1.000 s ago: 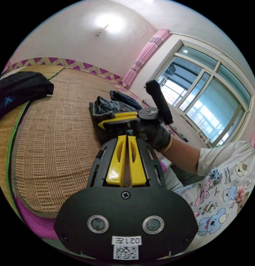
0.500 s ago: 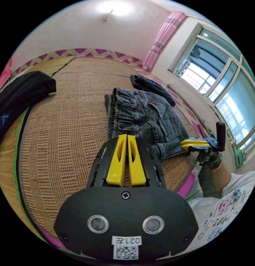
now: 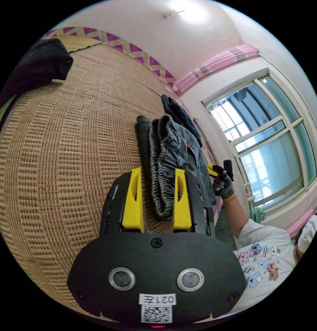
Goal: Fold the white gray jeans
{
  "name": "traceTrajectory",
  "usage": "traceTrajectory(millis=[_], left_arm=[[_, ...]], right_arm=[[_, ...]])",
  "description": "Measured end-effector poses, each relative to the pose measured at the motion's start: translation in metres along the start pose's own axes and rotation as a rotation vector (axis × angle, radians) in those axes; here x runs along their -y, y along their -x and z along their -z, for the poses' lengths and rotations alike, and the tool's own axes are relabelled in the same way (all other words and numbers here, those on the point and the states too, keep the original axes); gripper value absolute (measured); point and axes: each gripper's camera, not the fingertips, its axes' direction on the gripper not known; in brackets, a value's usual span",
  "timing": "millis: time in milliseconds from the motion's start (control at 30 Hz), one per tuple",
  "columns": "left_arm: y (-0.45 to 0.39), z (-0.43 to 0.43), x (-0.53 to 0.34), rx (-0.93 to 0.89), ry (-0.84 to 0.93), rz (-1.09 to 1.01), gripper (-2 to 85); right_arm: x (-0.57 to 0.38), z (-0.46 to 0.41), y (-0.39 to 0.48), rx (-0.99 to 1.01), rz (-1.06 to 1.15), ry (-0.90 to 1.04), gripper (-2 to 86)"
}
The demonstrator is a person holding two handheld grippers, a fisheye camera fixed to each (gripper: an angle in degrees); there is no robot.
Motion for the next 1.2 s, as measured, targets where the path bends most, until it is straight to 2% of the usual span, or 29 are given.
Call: traceTrajectory(millis=[133,333,500,700,800,867,933,1067,1200], left_arm=[[-0.003,-0.012,0.024,-0.014,0.109,0.023,10.5],[-0.040,0.010,0.052,-0.073,0.064,-0.051,5.7],[-0.097,0.009,0.130,-0.080,0.019,-0.185,5.5],[-0.145,-0.054,0.257,0.013,0.015,-0.232,5.9],[-0.137,-0.085,0.287,0.163,-0.014,-0.158,6.4],[-0.128,-0.096,0.283,0.267,0.001,-0.132,6.4],[-0.123,-0.097,0.257,0.280,0.002,-0.177,6.6],[-0.130,-0.073,0.190,0.346,-0.069,-0.309,6.4],[-0.135,-0.033,0.104,0.352,-0.060,-0.371,6.5]], right_arm=[[0.024,-0.035,-0.005,0.034,-0.024,0.071,9.2],[0.046,-0.025,0.031,0.001,0.112,0.117,5.9],[0.100,0.035,0.072,-0.046,0.202,-0.014,5.8],[0.207,0.082,0.085,-0.277,0.182,-0.143,6.6],[0.245,0.076,0.066,-0.453,0.034,-0.205,10.4],[0.247,0.060,0.057,-0.635,-0.016,-0.215,13.1],[0.236,0.042,0.061,-0.691,0.032,-0.210,13.5],[0.193,-0.020,0.100,-0.660,0.236,-0.147,13.3],[0.148,-0.097,0.159,-0.550,0.469,-0.059,12.8]])
